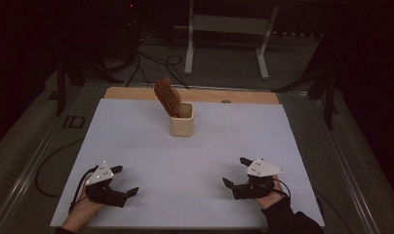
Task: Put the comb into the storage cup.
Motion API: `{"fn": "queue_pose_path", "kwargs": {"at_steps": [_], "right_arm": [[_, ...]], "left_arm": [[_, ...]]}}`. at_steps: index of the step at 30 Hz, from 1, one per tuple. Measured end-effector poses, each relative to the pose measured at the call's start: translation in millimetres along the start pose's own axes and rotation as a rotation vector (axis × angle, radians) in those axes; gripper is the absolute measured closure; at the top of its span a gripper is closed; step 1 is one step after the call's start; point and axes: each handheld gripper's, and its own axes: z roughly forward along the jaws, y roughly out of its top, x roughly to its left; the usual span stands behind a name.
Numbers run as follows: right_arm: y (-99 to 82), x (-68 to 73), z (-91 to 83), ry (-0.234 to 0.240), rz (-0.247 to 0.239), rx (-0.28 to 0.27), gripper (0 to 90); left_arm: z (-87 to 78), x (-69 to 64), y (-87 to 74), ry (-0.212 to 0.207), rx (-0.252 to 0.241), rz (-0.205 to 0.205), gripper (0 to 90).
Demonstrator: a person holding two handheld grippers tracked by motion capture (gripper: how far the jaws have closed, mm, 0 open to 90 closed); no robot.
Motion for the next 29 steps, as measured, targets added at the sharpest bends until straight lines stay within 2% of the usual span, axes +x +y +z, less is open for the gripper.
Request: {"fn": "queue_pose_path", "kwargs": {"at_steps": [8, 12, 14, 29], "right_arm": [[-1.3, -2.4, 0.8, -0.002, 0.0, 0.001, 9.2], [-2.4, -3.7, 0.8, -0.003, 0.01, 0.002, 9.2], [-2.8, -4.9, 0.7, -0.005, 0.006, -0.001, 9.2], [-5.2, -8.6, 4.1, -0.008, 0.014, 0.009, 9.3]], "left_arm": [[-10.3, 1.4, -9.1, 0.055, -0.007, -0.028, 0.0], [-8.6, -0.3, -11.9, 0.041, -0.009, -0.029, 0.0], [-7.6, -1.4, -11.3, 0.043, -0.002, -0.019, 0.0], [-8.2, -2.2, -10.5, 0.03, -0.012, -0.019, 0.0]]}}
